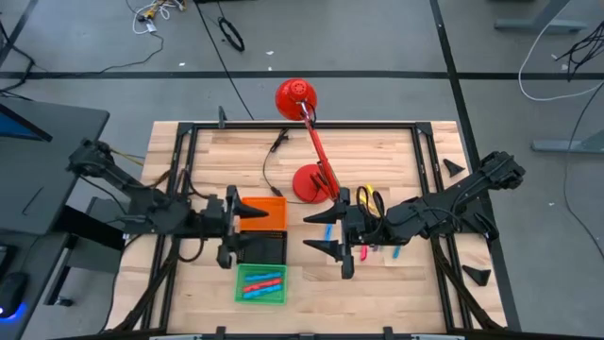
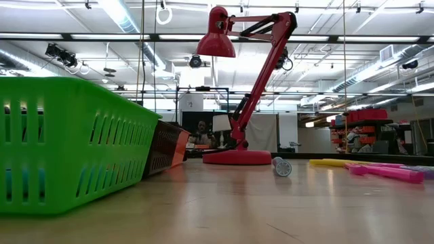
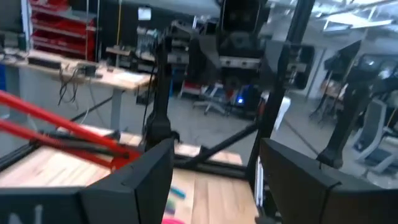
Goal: Pick & Place Markers
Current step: Put the blue highlighter into the green bin
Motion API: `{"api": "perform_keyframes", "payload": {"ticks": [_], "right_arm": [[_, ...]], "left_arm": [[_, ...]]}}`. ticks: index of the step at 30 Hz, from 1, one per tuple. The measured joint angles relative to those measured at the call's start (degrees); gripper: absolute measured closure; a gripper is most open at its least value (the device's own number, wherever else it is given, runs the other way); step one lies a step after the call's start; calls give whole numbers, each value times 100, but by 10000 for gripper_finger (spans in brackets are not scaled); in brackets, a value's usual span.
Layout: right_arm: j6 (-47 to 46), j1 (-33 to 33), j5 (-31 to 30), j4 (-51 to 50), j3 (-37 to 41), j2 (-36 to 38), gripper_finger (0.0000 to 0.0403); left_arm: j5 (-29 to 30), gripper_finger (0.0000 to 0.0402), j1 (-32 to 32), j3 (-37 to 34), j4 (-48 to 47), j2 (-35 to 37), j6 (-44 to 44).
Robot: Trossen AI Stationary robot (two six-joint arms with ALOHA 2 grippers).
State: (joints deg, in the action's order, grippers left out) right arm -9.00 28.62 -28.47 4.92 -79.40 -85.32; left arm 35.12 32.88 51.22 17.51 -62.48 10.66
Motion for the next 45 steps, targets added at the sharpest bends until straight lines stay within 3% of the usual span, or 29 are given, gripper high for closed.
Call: {"api": "perform_keyframes", "payload": {"ticks": [5,10,15,21,25,33,45], "right_arm": [[-548,0,-1,-91,0,0,174],[-1405,0,-344,-258,0,0,174],[-2868,0,-781,-599,0,0,174],[-4958,0,-810,-1271,0,0,174],[-6037,19,-731,-1581,0,0,174],[-7936,52,155,-2341,0,0,174],[-9162,48,303,-3272,0,0,174]], "left_arm": [[-477,158,-235,-11,207,-4,-49],[-460,158,-381,-11,195,-7,10],[-316,158,-424,-11,-18,-9,238],[-316,159,-422,-11,-152,-9,366],[-488,158,-423,-11,-296,-11,373],[-1231,158,-422,-11,-290,-11,416],[-1690,158,-422,-11,-289,-11,524]]}}
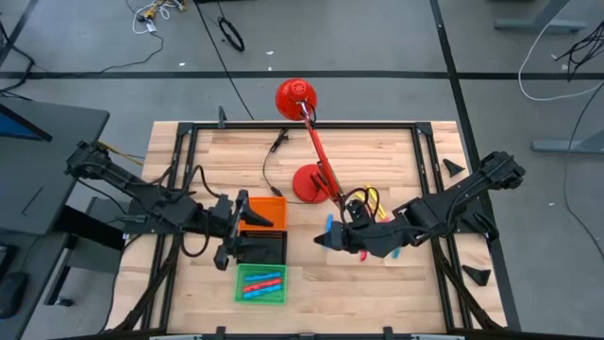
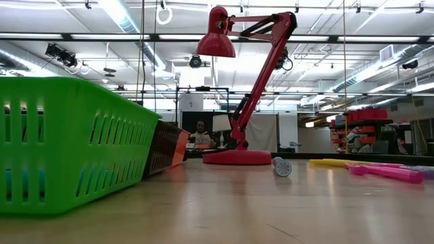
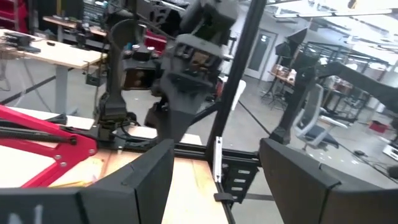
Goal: Pick & Place Markers
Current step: Put the blue highlighter into the green bin
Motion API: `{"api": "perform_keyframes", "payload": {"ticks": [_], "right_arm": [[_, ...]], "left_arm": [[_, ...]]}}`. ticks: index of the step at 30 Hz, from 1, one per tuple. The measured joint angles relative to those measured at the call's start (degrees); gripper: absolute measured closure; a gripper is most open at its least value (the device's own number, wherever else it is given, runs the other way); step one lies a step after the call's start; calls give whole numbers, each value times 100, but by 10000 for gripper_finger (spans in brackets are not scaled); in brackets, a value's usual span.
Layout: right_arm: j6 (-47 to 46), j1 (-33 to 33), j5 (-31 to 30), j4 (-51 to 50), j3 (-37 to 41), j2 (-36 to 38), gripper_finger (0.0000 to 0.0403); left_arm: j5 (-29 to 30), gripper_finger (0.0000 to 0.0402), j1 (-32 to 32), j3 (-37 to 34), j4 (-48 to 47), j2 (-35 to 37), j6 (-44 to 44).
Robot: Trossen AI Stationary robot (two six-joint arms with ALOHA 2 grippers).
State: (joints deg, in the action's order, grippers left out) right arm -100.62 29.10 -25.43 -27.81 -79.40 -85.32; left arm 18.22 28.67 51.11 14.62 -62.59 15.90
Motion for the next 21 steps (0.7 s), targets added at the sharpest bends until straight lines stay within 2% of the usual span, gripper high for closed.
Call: {"api": "perform_keyframes", "payload": {"ticks": [4,7,16,21], "right_arm": [[-228,13,126,-58,-132,-176,174],[-203,13,253,-114,-615,-509,174],[-567,50,400,-2876,-2607,-1524,174],[-703,13,352,-3921,-3250,-2017,174]], "left_arm": [[-162,159,0,0,-9,0,-2],[-203,158,2,0,-53,0,-4],[-542,158,0,2,-104,0,-2],[-755,158,0,2,-144,0,102]]}}
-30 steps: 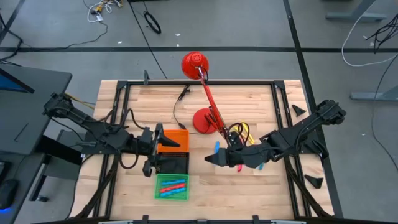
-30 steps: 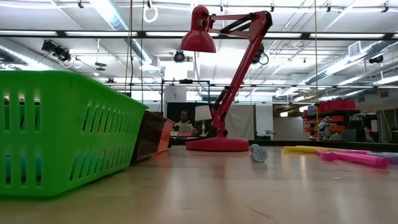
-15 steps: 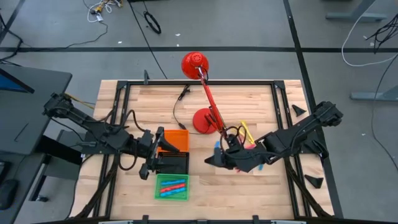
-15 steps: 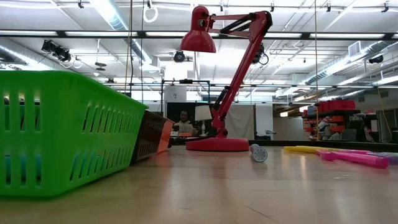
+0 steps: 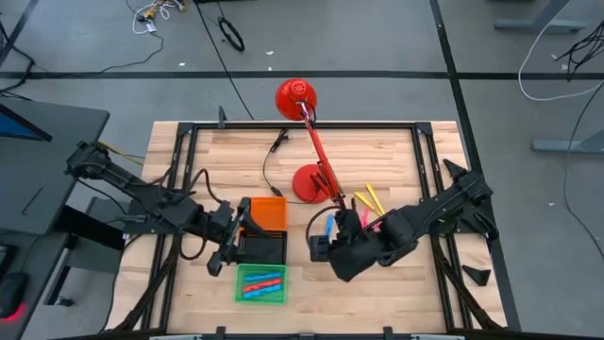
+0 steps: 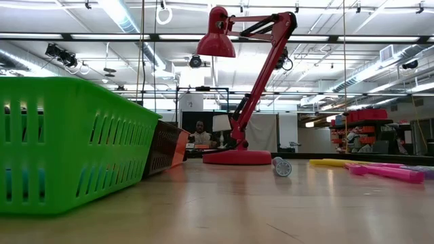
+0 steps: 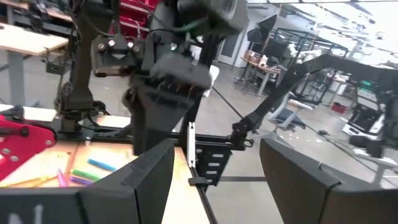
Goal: Pick & Place Markers
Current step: Put the blue highlighter into the green bin
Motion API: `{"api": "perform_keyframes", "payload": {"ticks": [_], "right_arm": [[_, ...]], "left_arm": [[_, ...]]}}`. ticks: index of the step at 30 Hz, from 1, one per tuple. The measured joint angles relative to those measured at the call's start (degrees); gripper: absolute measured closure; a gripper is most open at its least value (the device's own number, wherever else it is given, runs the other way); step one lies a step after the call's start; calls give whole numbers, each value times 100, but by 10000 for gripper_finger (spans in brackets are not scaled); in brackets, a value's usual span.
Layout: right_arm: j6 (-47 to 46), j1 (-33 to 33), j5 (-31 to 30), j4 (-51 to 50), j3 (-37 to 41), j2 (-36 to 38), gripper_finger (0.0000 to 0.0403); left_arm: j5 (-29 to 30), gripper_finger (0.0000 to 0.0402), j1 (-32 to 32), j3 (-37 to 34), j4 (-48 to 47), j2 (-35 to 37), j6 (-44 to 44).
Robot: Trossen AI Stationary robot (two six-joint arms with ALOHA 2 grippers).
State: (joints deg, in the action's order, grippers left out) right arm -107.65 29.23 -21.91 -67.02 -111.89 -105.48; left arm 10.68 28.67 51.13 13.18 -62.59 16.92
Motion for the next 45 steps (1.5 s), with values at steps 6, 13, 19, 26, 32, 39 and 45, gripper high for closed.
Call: {"api": "perform_keyframes", "payload": {"ticks": [6,13,19,26,32,39,45], "right_arm": [[-544,-46,-13,-875,-31,-479,174],[-1216,-11,-148,-1297,-31,-1149,174],[-1717,-27,-160,-1395,-31,-1747,174],[-1958,-98,-99,-1316,-31,-2350,174],[-2088,-216,-96,-1283,-24,-2722,174],[-1860,-443,-96,-924,379,-2834,174],[-1671,-529,10,-292,855,-2837,174]], "left_arm": [[-176,158,0,2,-73,0,72],[-304,158,2,2,-113,0,90],[-306,158,2,2,-119,-2,226],[-528,158,2,2,-145,-2,355],[-564,158,2,2,-148,-2,355],[-564,158,2,2,-158,-2,355],[-564,158,2,2,-185,-2,499]]}}
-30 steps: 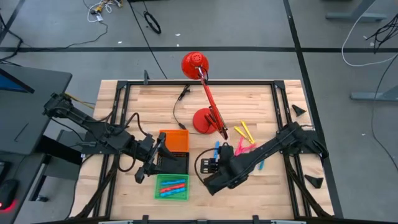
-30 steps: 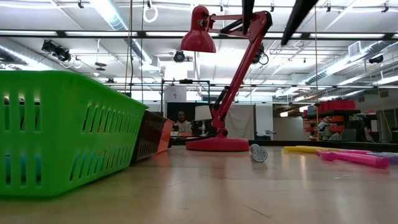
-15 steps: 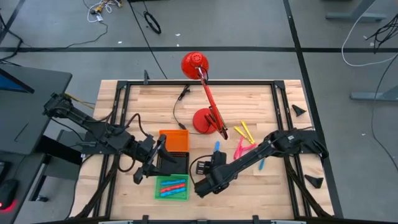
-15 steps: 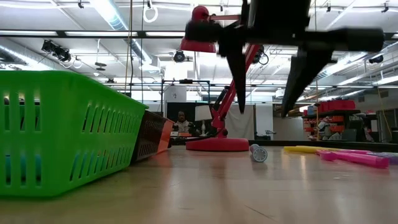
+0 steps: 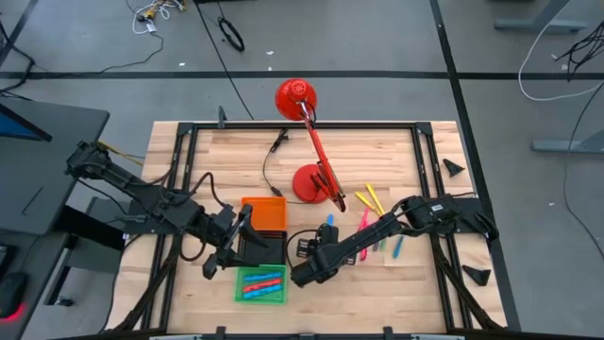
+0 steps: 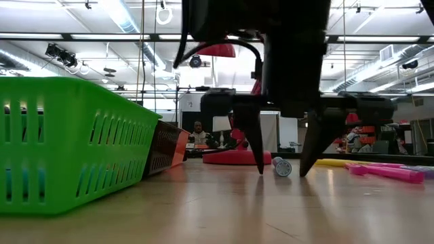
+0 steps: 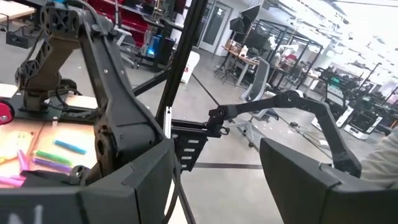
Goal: Pick & Place Markers
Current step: Put the blue highlighter into the green bin
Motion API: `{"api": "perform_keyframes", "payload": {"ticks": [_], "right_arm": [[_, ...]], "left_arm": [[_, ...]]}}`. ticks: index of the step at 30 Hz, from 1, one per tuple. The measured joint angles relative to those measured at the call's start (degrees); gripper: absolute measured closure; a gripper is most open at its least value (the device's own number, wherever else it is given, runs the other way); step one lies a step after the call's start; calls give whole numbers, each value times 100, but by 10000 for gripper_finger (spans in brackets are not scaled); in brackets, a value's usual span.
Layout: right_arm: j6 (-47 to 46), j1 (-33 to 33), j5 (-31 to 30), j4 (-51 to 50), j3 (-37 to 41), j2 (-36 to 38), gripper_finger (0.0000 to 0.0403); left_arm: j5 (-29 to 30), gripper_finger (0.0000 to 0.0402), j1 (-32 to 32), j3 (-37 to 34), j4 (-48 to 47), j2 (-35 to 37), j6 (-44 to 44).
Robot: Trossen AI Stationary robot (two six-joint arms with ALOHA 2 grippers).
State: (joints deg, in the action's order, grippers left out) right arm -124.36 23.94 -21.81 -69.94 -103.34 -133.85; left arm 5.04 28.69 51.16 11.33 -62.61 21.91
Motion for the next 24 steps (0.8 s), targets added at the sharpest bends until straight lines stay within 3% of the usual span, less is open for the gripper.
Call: {"api": "perform_keyframes", "payload": {"ticks": [8,19,24], "right_arm": [[193,-52,6,117,213,43,187],[285,-54,-10,93,231,25,316],[378,-13,-23,101,231,21,344]], "left_arm": [[2,159,-2,0,-213,0,2],[2,158,0,0,-229,0,144],[2,159,0,0,-229,0,153]]}}
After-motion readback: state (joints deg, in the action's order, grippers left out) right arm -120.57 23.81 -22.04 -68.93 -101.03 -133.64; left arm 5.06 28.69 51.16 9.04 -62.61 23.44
